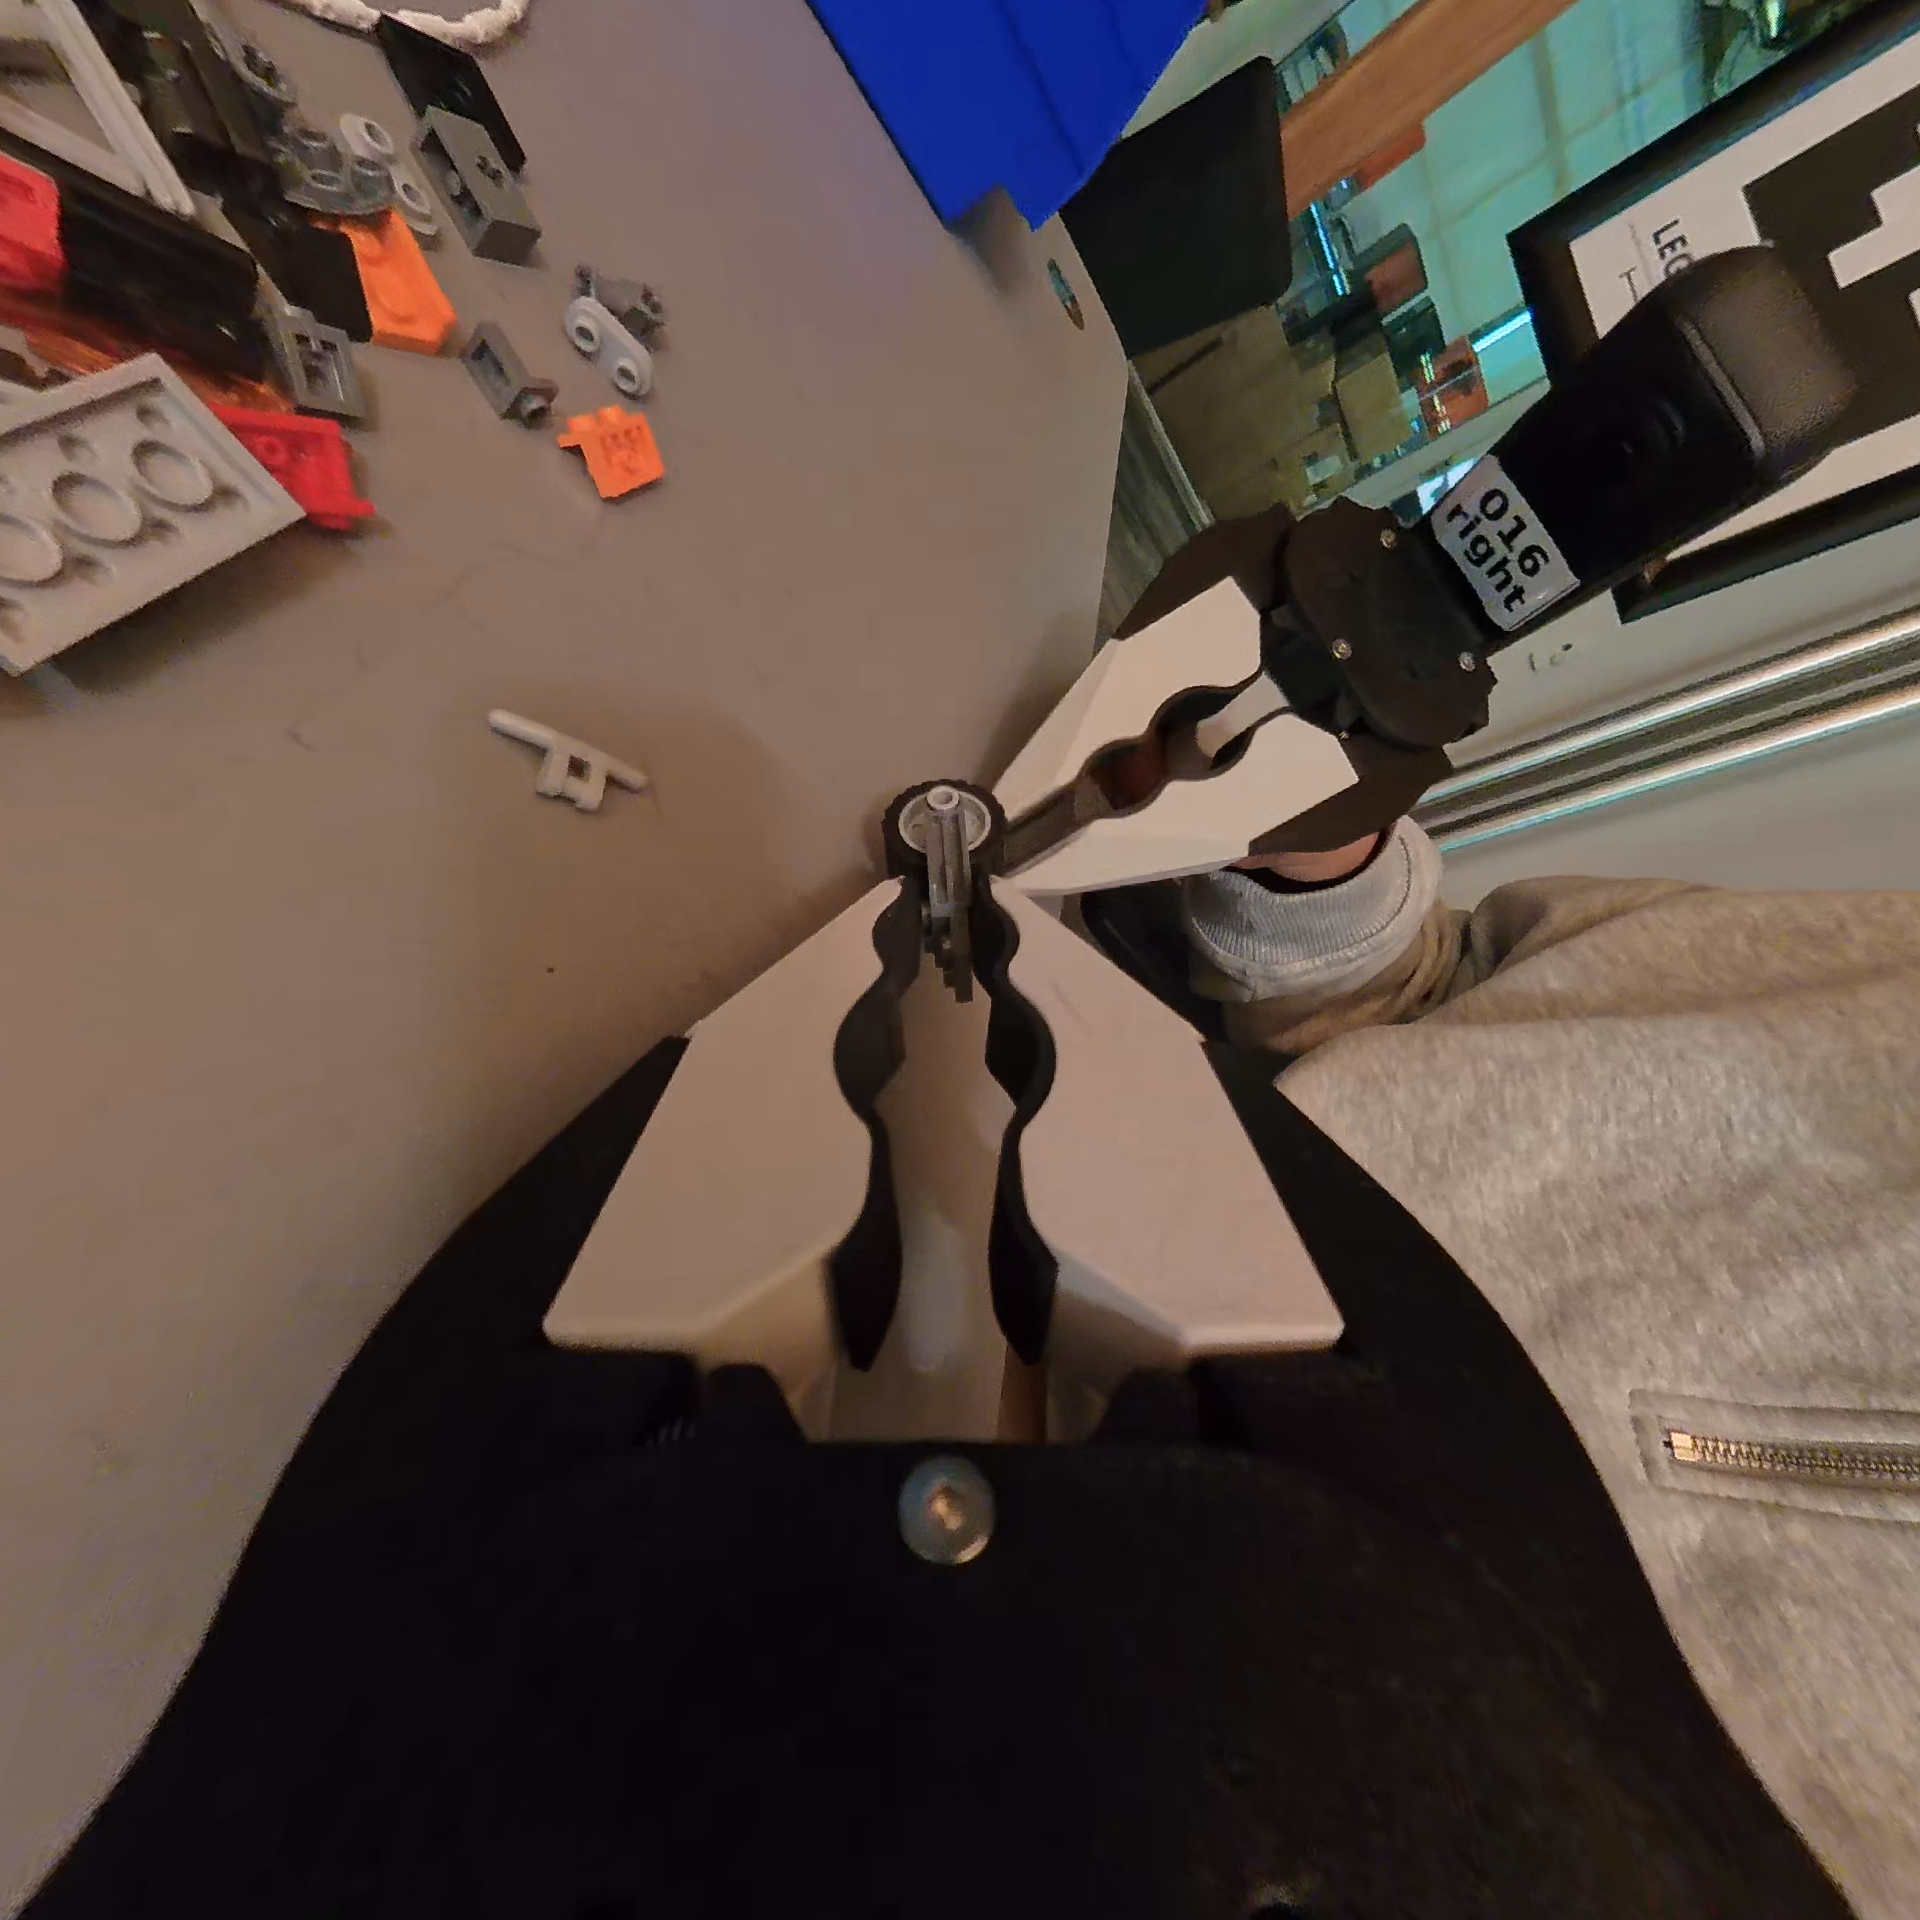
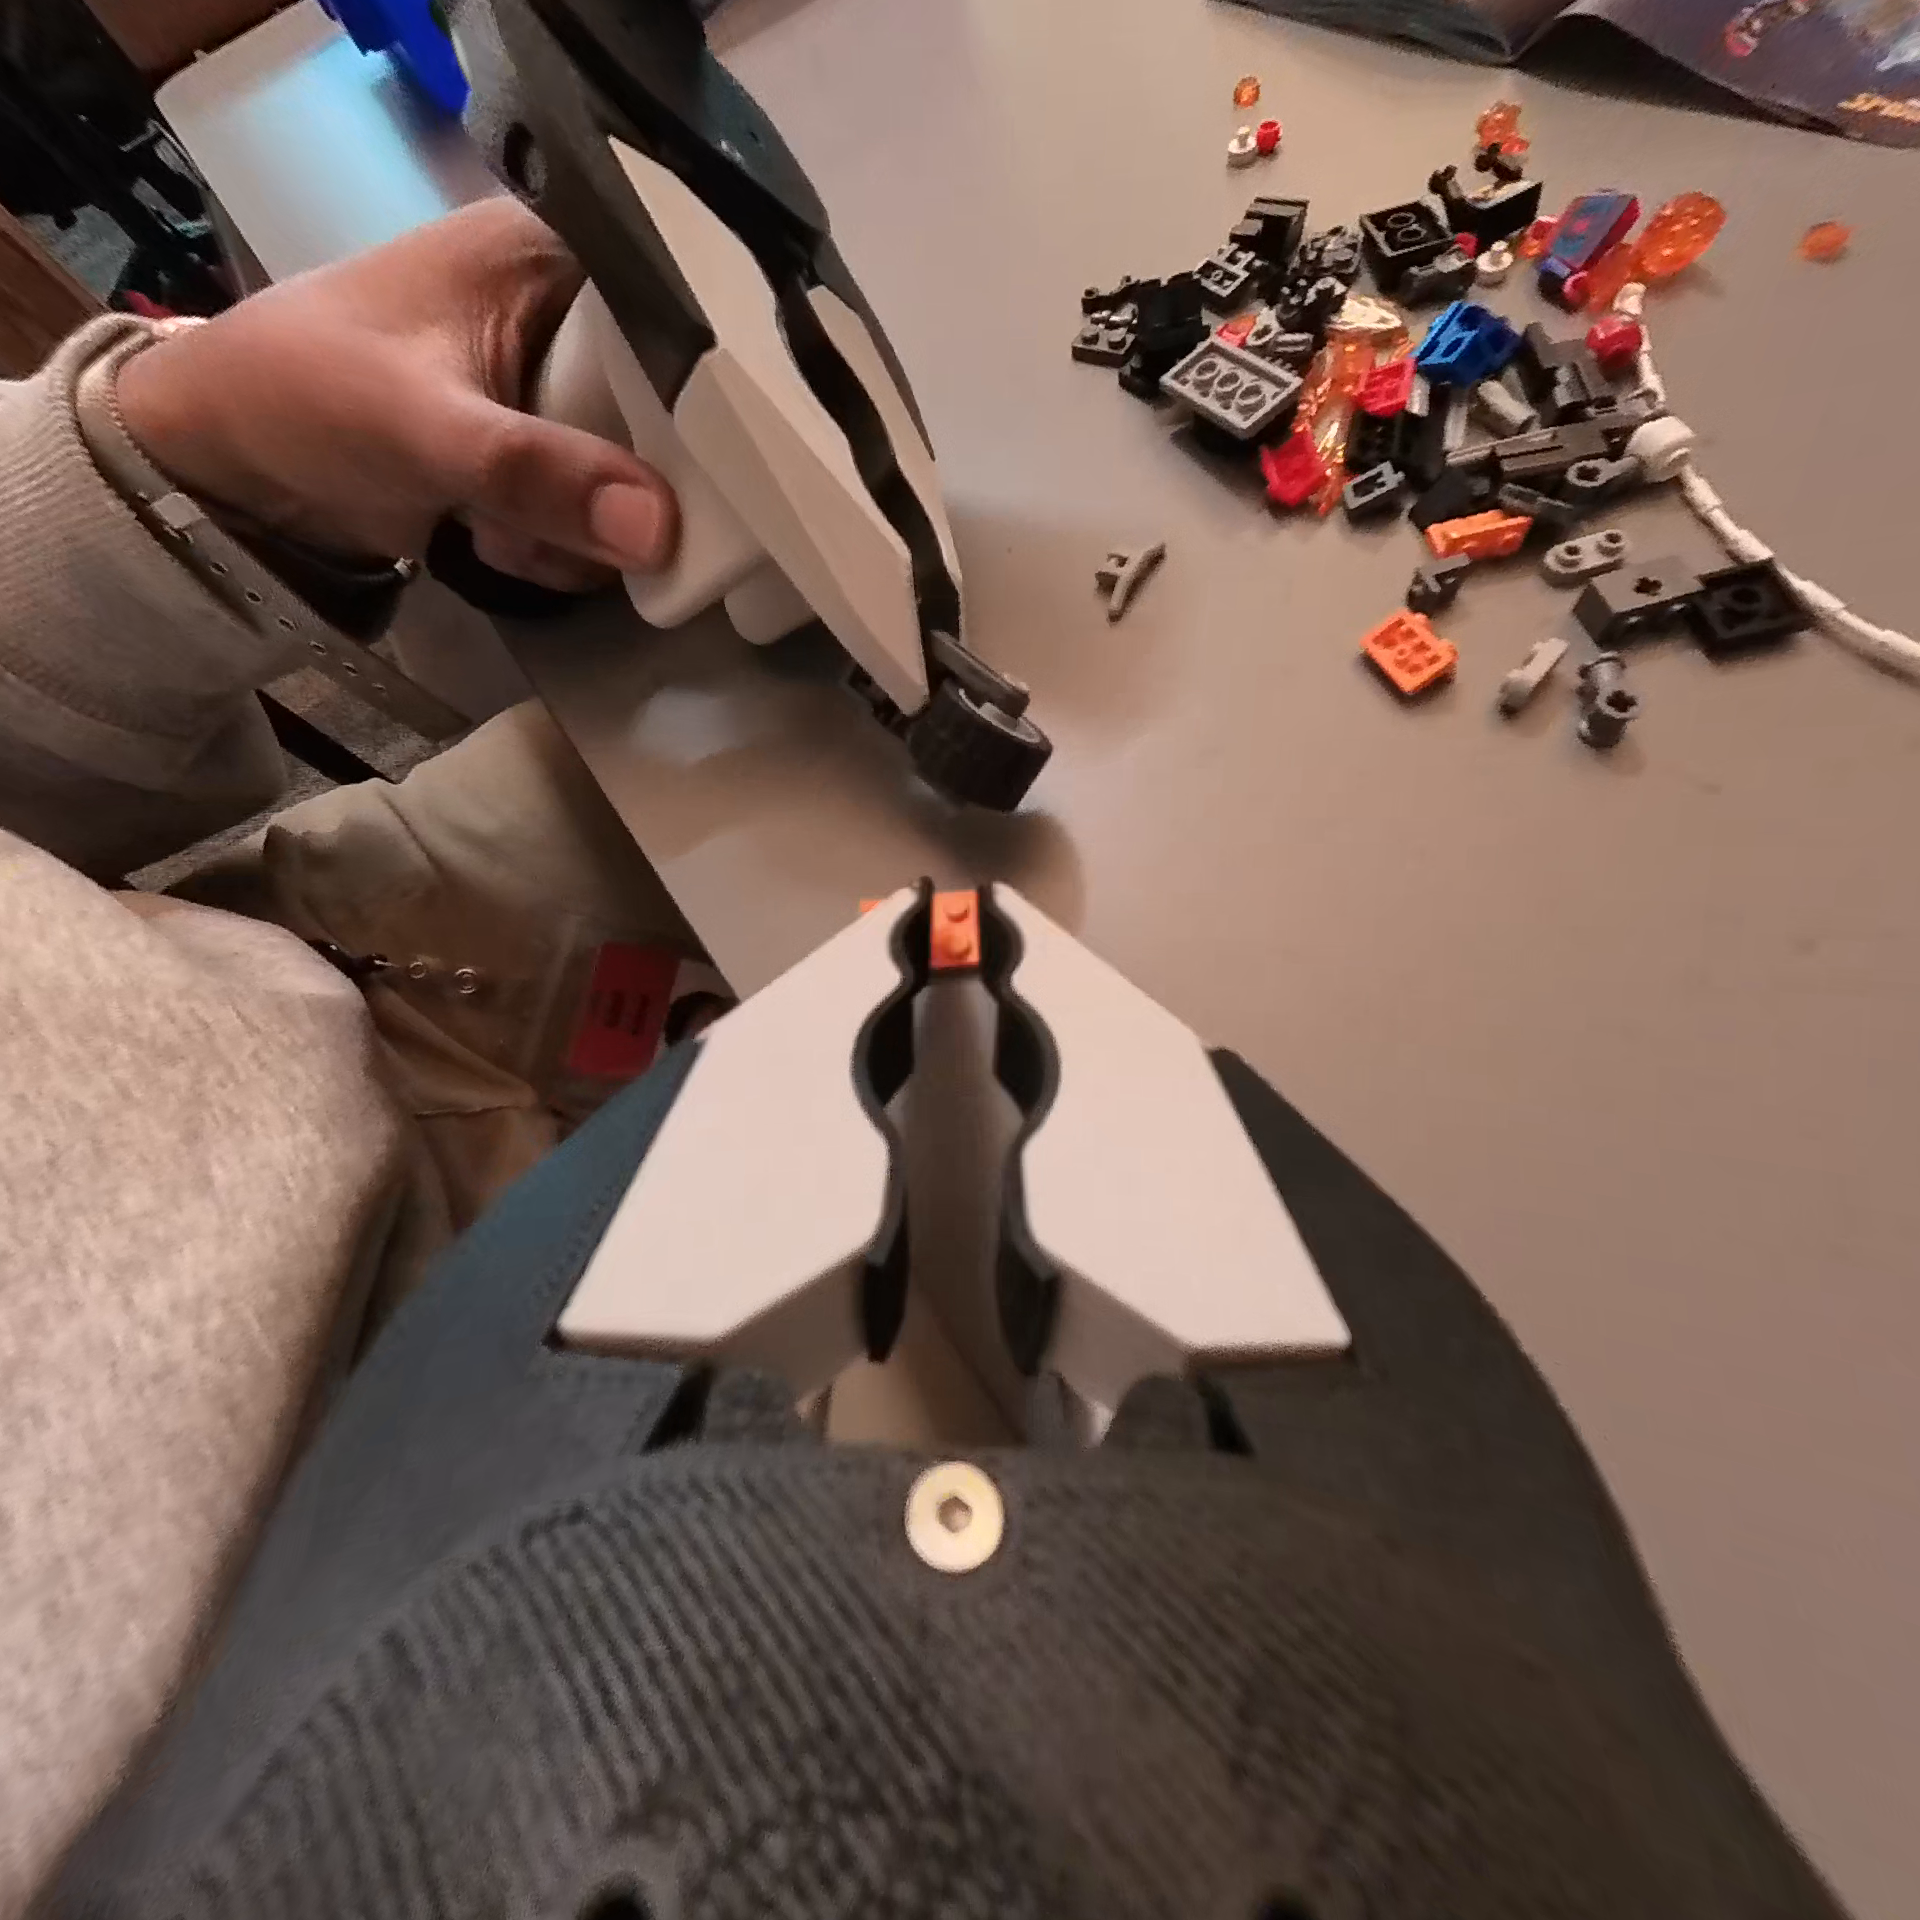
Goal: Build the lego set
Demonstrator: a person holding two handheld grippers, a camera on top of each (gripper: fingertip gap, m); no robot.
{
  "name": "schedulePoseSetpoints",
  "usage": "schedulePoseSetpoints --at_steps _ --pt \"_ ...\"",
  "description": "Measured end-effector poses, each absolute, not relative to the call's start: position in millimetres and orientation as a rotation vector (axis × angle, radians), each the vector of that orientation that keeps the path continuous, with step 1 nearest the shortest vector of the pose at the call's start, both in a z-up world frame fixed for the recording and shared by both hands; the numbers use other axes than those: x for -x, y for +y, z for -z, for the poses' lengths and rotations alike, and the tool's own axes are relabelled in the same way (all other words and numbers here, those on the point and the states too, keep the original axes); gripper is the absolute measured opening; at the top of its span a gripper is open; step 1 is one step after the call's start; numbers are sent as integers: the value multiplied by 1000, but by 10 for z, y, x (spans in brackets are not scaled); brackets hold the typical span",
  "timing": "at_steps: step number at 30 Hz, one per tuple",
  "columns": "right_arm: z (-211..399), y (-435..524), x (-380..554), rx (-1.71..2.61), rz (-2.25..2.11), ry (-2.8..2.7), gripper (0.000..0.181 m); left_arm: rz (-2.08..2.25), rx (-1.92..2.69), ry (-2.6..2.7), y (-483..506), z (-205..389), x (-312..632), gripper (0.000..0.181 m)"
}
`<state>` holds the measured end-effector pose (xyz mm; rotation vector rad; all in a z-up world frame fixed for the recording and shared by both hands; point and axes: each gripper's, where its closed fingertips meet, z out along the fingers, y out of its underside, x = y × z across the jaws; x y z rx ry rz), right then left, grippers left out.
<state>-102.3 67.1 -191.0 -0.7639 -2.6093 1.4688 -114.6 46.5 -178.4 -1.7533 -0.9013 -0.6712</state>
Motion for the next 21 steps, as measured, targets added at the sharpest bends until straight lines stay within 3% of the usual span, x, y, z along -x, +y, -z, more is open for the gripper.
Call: schedulePoseSetpoints --at_steps 3,5,11,16,21 --pt "1876 640 968 733 -1511 -2611 32 697 1769 -903 476 1809 1121 7" --pt "1870 629 950 726 -1514 -2597 39 729 1802 -903 493 1853 1081 7" --pt "1974 651 945 581 -1285 -2560 28 721 1776 -903 484 1821 1100 9" --pt "1985 631 892 558 -1245 -2562 22 706 1658 -898 417 1673 1119 33" --pt "1979 660 869 605 -1276 -2568 22 568 1561 -905 228 1538 1057 37"
